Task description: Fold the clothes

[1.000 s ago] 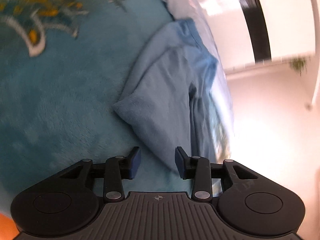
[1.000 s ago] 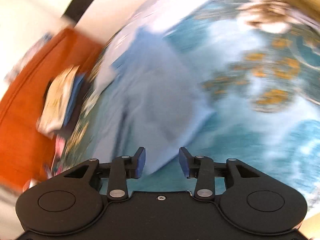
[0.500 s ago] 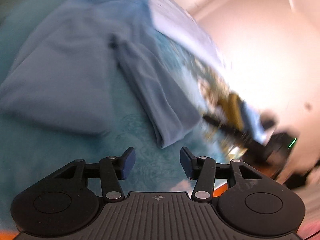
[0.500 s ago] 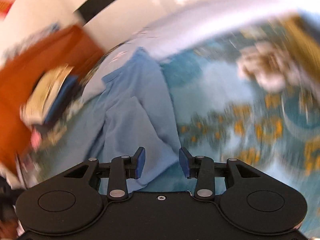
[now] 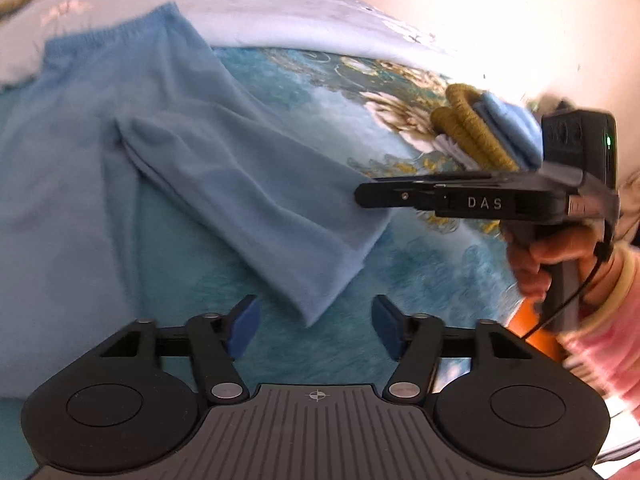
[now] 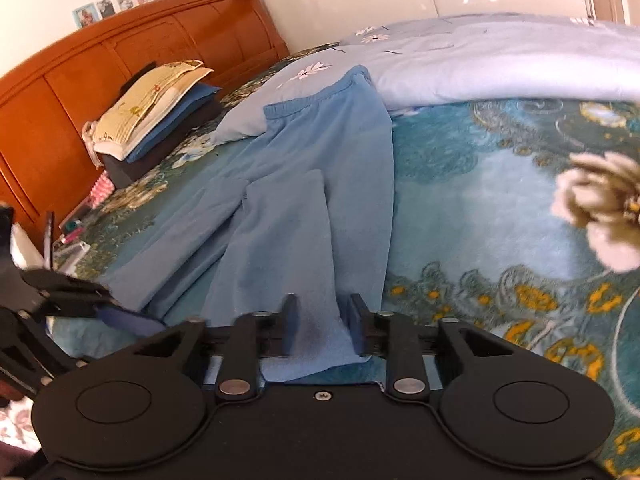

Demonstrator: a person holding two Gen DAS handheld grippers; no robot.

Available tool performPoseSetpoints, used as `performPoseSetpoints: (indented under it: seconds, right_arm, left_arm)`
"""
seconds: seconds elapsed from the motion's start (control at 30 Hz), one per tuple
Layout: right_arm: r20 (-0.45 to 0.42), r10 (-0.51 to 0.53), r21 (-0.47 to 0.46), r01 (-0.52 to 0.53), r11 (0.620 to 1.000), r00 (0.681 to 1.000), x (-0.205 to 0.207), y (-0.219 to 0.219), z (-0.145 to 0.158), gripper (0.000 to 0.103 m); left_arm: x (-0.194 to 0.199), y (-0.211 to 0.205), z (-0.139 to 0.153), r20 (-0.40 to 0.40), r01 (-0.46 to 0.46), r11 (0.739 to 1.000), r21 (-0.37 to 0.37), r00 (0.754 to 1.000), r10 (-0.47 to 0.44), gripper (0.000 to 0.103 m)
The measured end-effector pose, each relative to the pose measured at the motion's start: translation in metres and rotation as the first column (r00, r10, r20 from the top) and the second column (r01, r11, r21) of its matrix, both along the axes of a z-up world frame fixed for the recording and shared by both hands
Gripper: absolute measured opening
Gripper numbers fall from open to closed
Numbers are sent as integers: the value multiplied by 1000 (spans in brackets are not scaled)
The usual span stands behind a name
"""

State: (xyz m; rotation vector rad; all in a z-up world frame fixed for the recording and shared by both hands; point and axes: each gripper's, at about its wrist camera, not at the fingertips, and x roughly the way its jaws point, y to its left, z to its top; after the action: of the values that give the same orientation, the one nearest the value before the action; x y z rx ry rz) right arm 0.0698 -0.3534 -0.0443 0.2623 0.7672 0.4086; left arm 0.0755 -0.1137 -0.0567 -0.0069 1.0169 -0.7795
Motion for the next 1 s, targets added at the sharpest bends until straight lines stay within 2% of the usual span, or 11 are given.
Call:
performPoseSetpoints:
  seconds: [0.03, 0.13, 0.2, 0.4, 0.53, 0.67, 0.87, 0.9, 0.93, 0.97, 1.0]
  right_arm:
    - [-7, -4, 18, 4, 1000, 1000, -1, -2, -2, 17]
    - [-31, -13, 55, 15, 998, 999, 0, -6, -5, 8]
    - [-26, -21, 29, 21, 999, 999, -2, -6, -6, 5]
    - [36, -136, 15, 135, 991, 990, -6, -22, 4, 1]
    - [-33, -215, 73, 217, 973, 976, -11, -40, -8, 5]
    - [-14, -136, 170, 137, 976, 991, -22, -37, -6, 30]
    - [-22, -43, 45, 44, 998, 999, -4, -12, -5, 35]
    - [-35, -26, 50, 27, 998, 999, -1, -9, -7, 30]
    - [-37, -6, 52, 8, 999, 999, 0, -6, -7, 12]
    - [-31, 9, 38, -8, 999, 999, -1, -1, -5, 5]
    - [-29, 18, 8, -18, 1000, 999, -2, 4, -3, 5]
  left_arm:
    - [1, -1, -3, -19, -6, 1000, -13, 1000, 6, 32]
    - [2, -3, -10, -14, -54, 998, -15, 998, 53, 12]
    - [2, 1, -9, -4, -76, 997, -28, 997, 76, 6]
    - [-1, 13, -8, -9, -122, 991, -56, 993, 122, 5]
    - [-1, 23, -12, -48, -151, 983, -108, 988, 147, 5]
    - [0, 18, -10, -34, -131, 985, -110, 991, 128, 6]
    - [0, 21, -14, -58, -150, 980, -128, 988, 144, 6]
    - [1, 21, -14, -59, -161, 978, -129, 986, 154, 6]
    - [0, 22, -13, -52, -171, 977, -125, 985, 165, 6]
    - [-1, 22, -13, -41, -179, 976, -122, 984, 175, 6]
    - [-1, 22, -12, -32, -180, 976, -120, 984, 177, 5]
